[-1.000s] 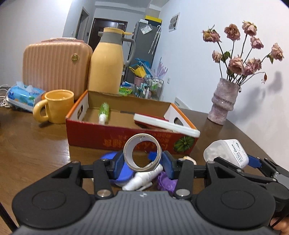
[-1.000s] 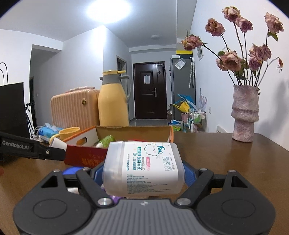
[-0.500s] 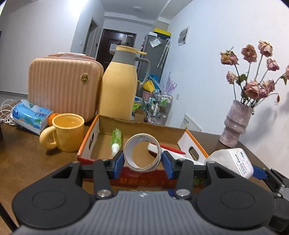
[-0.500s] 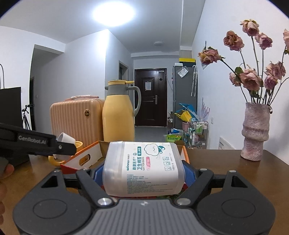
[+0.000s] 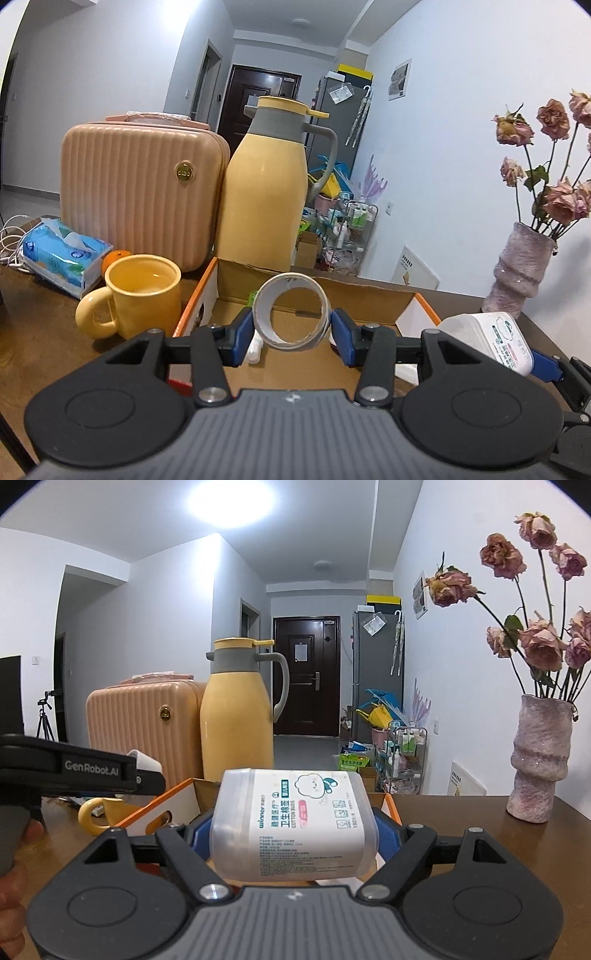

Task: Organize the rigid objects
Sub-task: 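Carry the tape ring with the left gripper while the right gripper carries the wipes container toward the box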

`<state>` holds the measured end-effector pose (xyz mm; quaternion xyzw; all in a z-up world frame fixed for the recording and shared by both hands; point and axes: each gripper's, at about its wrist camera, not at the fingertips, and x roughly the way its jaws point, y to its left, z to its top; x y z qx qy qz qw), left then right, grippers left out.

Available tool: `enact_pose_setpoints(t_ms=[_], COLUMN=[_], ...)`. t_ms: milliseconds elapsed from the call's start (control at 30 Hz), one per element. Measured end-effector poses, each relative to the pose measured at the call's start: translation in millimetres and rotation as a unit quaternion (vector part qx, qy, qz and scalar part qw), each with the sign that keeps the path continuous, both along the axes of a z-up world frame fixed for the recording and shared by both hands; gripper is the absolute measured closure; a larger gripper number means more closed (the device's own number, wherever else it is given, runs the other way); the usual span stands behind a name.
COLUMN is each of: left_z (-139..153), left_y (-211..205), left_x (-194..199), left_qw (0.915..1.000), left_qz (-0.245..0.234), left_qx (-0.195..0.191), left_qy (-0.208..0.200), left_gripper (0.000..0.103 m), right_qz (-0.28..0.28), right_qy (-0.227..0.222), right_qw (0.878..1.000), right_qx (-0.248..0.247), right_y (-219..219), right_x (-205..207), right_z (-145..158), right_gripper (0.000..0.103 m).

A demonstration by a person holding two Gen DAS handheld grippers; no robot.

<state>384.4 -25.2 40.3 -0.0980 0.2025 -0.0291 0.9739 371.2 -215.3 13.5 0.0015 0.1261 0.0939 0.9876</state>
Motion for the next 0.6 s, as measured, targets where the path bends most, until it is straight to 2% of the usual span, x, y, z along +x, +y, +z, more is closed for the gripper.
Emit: enact_pose_setpoints(t_ms=[267,600], left_z=[-4,-10], left_y=[3,0], left_x=[29,60], left_qw=[0.9999,0.9995], left_qz=[0.011,0.021], left_qx=[-0.007,0.017], left_qy=[0.002,0.014], left_gripper=[0.057,0.057], right_qz=[-0.001,0.001], right_qy=[0.019,0.052], right_qw=[1.0,0.998], right_qx=[-0.001,-0.025], right_y=[10,23], right_x=[31,67], right_z=[-5,-11], right_gripper=[0.021,0.021])
